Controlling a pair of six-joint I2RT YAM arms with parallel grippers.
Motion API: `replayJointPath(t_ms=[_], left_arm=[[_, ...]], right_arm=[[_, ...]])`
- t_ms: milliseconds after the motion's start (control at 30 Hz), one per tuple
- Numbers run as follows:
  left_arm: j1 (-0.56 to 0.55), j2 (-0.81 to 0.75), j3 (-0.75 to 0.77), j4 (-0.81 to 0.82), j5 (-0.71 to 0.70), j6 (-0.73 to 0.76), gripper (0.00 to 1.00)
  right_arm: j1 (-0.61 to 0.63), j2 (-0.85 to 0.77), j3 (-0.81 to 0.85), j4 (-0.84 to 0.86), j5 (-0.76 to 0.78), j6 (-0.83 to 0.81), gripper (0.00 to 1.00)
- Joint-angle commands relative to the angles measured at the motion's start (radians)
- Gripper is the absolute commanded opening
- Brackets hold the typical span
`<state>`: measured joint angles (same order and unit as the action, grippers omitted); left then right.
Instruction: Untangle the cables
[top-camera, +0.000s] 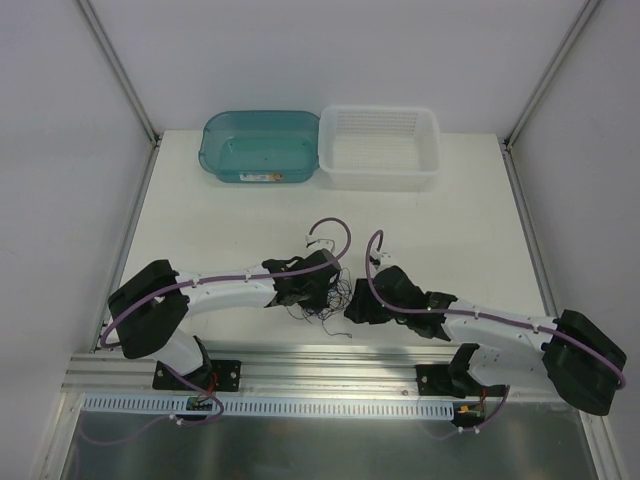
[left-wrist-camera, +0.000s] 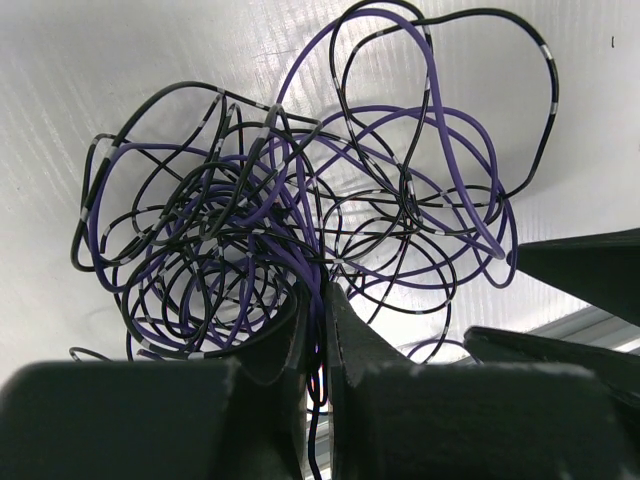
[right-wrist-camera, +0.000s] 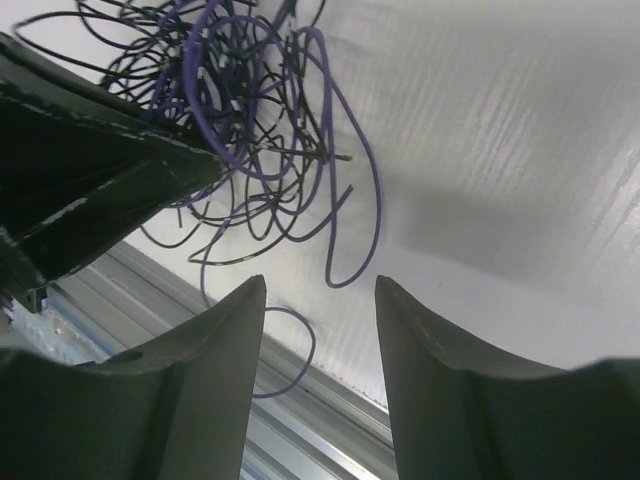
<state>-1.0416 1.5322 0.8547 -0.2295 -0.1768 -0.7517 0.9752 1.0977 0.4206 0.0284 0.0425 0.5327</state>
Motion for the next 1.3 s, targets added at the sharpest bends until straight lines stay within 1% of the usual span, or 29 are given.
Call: replayJointPath(t_ms=[0,133,167,233,333,367,433,467,533,633,667,700,733,767,800,833,867,933,967,1033,1067,1167,1267], left_arm=[[-0.006,-0.003,-0.009,-0.002,-0.023,-0.015,0.0],[-0.006,-0.023,-0.02,-0.002,-0.018,-0.015,0.0],[-0.006,-0.027,-0.02,-0.002,-0.02,-0.017,0.0],[-0.005,-0.038,-0.028,-0.002,-0.021,-0.017,0.0],[-0.003,-0.049,-0.031,-0.002,-0.018,-0.015,0.0],[0.002,-0.052,-0.032,-0.002,-0.016,-0.015,0.0],[0.005,-0.061,-0.043,-0.002,-0.015,-0.018,0.0],[0.012,-0.064,-0.045,-0.001,-0.013,-0.018,0.0],[0.023,-0.087,-0.062,-0.001,-0.013,-0.018,0.0],[0.067,-0.147,-0.11,-0.002,-0.012,-0.011,0.0],[0.086,-0.167,-0.129,-0.005,-0.012,-0.011,0.0],[0.135,-0.19,-0.149,-0.005,-0.01,-0.011,0.0],[0.159,-0.24,-0.195,-0.007,-0.004,-0.014,0.0],[0.193,-0.266,-0.218,-0.007,0.011,-0.015,0.0],[0.245,-0.32,-0.241,-0.007,0.016,-0.015,0.0],[0.273,-0.348,-0.281,-0.007,0.02,-0.017,0.0],[0.293,-0.374,-0.299,-0.007,0.022,-0.015,0.0],[0.346,-0.446,-0.341,-0.01,0.022,-0.009,0.0],[0.36,-0.466,-0.351,-0.014,0.017,-0.009,0.0],[0.403,-0.515,-0.379,-0.021,0.017,-0.008,0.0],[0.417,-0.526,-0.385,-0.024,0.019,-0.006,0.0],[0.454,-0.547,-0.399,-0.034,0.026,0.003,0.0],[0.471,-0.543,-0.399,-0.042,0.028,0.009,0.0]], right_arm=[[0.005,0.042,0.037,0.058,0.022,-0.013,0.51],[0.005,0.074,0.061,0.035,0.077,-0.023,0.43],[0.005,0.085,0.069,0.03,0.094,-0.026,0.39],[0.005,0.096,0.075,0.025,0.105,-0.034,0.35],[0.005,0.103,0.073,0.042,0.112,-0.04,0.26],[0.005,0.105,0.073,0.044,0.114,-0.042,0.21],[0.005,0.117,0.075,0.05,0.112,-0.043,0.15],[0.005,0.122,0.076,0.048,0.109,-0.043,0.09],[0.005,0.119,0.076,0.042,0.109,-0.045,0.01],[0.005,0.056,0.089,-0.034,0.163,-0.04,0.01],[0.006,0.035,0.101,-0.141,0.224,-0.04,0.01],[0.005,0.009,0.113,-0.195,0.258,-0.036,0.01],[0.005,-0.043,0.125,-0.252,0.296,-0.033,0.01],[0.003,-0.076,0.148,-0.357,0.374,-0.031,0.01],[0.003,-0.106,0.158,-0.407,0.413,-0.033,0.01],[0.003,-0.175,0.167,-0.454,0.451,-0.031,0.01],[0.002,-0.208,0.188,-0.546,0.526,-0.031,0.01],[-0.007,-0.277,0.217,-0.629,0.586,-0.04,0.01],[-0.009,-0.338,0.252,-0.704,0.643,-0.043,0.01],[-0.02,-0.404,0.288,-0.768,0.695,-0.062,0.01],[-0.024,-0.462,0.312,-0.822,0.739,-0.066,0.01],[-0.038,-0.553,0.398,-0.887,0.803,-0.121,0.01],[-0.04,-0.59,0.496,-0.938,0.847,-0.177,0.01]])
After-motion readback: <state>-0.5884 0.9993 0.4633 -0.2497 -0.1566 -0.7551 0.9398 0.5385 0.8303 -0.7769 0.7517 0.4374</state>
